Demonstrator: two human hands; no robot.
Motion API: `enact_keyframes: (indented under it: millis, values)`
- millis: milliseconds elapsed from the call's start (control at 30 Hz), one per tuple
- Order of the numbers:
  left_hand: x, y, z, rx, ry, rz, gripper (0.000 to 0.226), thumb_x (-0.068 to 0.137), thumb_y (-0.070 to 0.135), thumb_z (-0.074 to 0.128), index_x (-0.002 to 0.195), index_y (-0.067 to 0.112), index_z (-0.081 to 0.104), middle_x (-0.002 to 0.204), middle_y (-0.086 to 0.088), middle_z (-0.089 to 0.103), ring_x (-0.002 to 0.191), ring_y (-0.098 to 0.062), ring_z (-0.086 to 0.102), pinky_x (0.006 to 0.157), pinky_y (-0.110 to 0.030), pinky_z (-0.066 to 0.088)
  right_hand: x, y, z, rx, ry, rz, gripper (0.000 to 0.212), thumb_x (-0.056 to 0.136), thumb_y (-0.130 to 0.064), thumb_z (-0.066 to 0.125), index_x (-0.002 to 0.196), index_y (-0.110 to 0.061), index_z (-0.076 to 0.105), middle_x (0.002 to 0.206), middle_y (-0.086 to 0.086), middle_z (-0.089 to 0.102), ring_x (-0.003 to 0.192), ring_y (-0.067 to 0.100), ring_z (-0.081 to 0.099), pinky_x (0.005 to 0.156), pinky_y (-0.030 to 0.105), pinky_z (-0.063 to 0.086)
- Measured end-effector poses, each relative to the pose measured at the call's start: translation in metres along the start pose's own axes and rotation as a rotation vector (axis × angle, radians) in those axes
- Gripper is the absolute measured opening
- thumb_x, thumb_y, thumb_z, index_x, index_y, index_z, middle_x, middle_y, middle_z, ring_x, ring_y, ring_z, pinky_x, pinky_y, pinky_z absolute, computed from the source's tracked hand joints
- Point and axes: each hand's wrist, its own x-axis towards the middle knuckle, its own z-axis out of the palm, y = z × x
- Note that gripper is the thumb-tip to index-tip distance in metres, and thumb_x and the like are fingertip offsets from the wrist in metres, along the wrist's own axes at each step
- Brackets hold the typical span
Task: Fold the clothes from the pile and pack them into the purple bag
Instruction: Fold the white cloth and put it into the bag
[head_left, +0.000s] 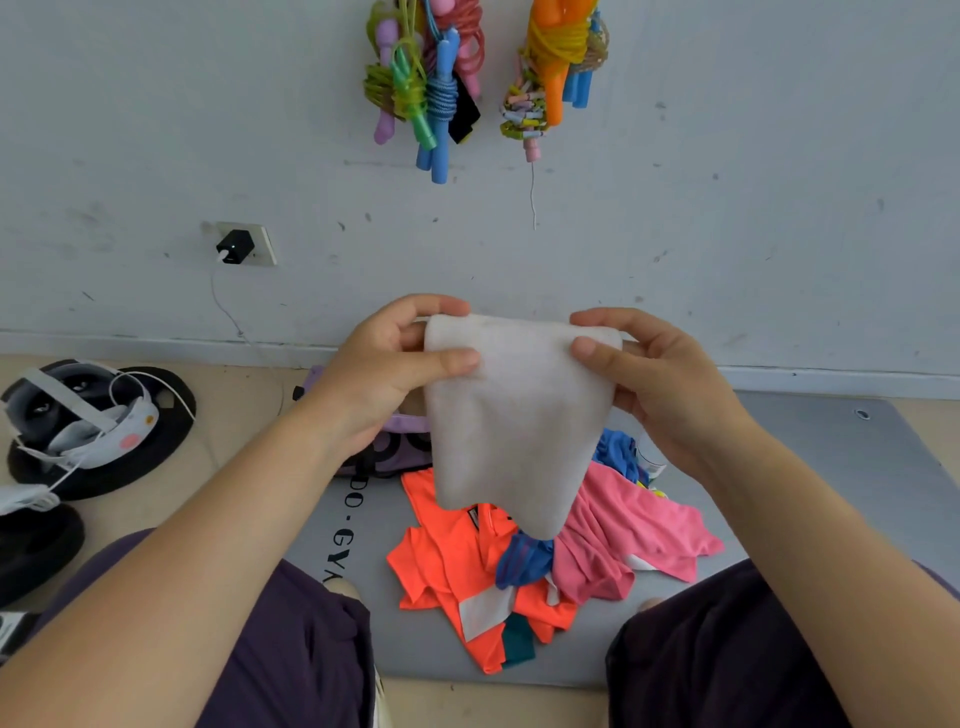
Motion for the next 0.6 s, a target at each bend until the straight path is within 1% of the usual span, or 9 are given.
enact_keyframes:
  millis: [67,133,233,333,400,433,467,533,600]
  values:
    - [0.0011,-0.0033,-0.0042,0.073,-0.001,0.010,0.047,0.063,0.024,0.086,0.105,0.035,0.070,0.102,0.000,0.076,0.092,-0.014,0.073,0.065,-0.028,0.057,0.0010,-0.0002,-0.0044,-0.068,-0.054,-0.013,0.034,0.076,-0.006,0.076,0.108,-0.018,0.069,0.091,0.007,0.076,0.084,0.018,0.072,0.074,0.025,0.057]
    - [0.0007,-0.0051,-0.0052,0.127,0.030,0.025,0.041,0.071,0.013,0.083,0.103,0.034,0.070,0.096,0.000,0.077,0.089,-0.013,0.074,0.062,-0.024,0.057,0.0017,0.0021,-0.0051,-0.274,-0.035,-0.069,0.035,0.079,-0.001,0.075,0.108,-0.019,0.069,0.086,0.000,0.077,0.081,0.010,0.072,0.071,0.016,0.054]
    - [0.0008,-0.0075,-0.0023,0.262,0.065,0.098,0.036,0.079,0.004,0.078,0.099,0.034,0.070,0.087,0.009,0.077,0.081,-0.005,0.073,0.056,-0.016,0.054,0.0028,0.0060,-0.0020,-0.594,0.062,-0.148,0.031,0.079,-0.010,0.078,0.103,-0.028,0.070,0.083,-0.010,0.076,0.079,0.002,0.070,0.067,0.008,0.049]
    - [0.0010,-0.0066,0.0015,0.336,0.094,0.138,0.035,0.080,0.006,0.079,0.098,0.034,0.070,0.084,0.018,0.075,0.082,0.001,0.071,0.054,-0.011,0.052,0.0024,0.0056,-0.0034,-0.791,0.091,-0.205,0.024,0.080,-0.019,0.077,0.101,-0.028,0.071,0.088,-0.005,0.074,0.083,0.009,0.069,0.074,0.016,0.052]
    - [0.0008,-0.0050,0.0030,0.333,0.113,0.138,0.033,0.079,0.006,0.080,0.095,0.034,0.071,0.081,0.021,0.074,0.081,0.002,0.071,0.054,-0.010,0.051,0.0027,0.0038,-0.0073,-0.869,0.093,-0.224,0.017,0.082,-0.023,0.076,0.096,-0.030,0.070,0.086,-0.002,0.073,0.082,0.011,0.067,0.076,0.025,0.053]
    - [0.0001,-0.0042,0.0029,0.328,0.117,0.131,0.032,0.078,0.006,0.080,0.093,0.033,0.072,0.080,0.021,0.074,0.080,0.002,0.071,0.054,-0.009,0.051,0.0030,0.0028,-0.0088,-0.896,0.091,-0.231,0.015,0.082,-0.025,0.075,0.094,-0.031,0.069,0.082,-0.003,0.071,0.078,0.008,0.065,0.074,0.025,0.052]
    - [-0.0008,-0.0034,0.0028,0.332,0.118,0.129,0.029,0.078,0.007,0.080,0.090,0.032,0.073,0.079,0.019,0.074,0.078,0.003,0.070,0.054,-0.009,0.050,0.0034,0.0021,-0.0095,-0.913,0.086,-0.237,0.012,0.083,-0.027,0.075,0.092,-0.031,0.067,0.076,-0.005,0.067,0.072,0.003,0.061,0.069,0.018,0.049]
    - [-0.0020,-0.0023,0.0024,0.395,0.122,0.155,0.020,0.080,0.011,0.080,0.084,0.030,0.074,0.077,0.012,0.073,0.072,0.005,0.067,0.052,-0.006,0.048,0.0044,0.0018,-0.0108,-0.925,0.070,-0.250,0.009,0.084,-0.029,0.073,0.090,-0.028,0.066,0.071,-0.006,0.057,0.065,0.004,0.052,0.059,0.009,0.038]
    - [-0.0024,-0.0001,0.0025,0.487,0.114,0.163,0.009,0.084,0.020,0.076,0.083,0.025,0.070,0.081,0.006,0.065,0.068,0.007,0.058,0.055,-0.005,0.045,0.0053,0.0017,-0.0115,-0.882,0.045,-0.230,0.009,0.086,-0.030,0.071,0.090,-0.024,0.067,0.081,-0.004,0.055,0.073,0.008,0.051,0.062,0.008,0.036]
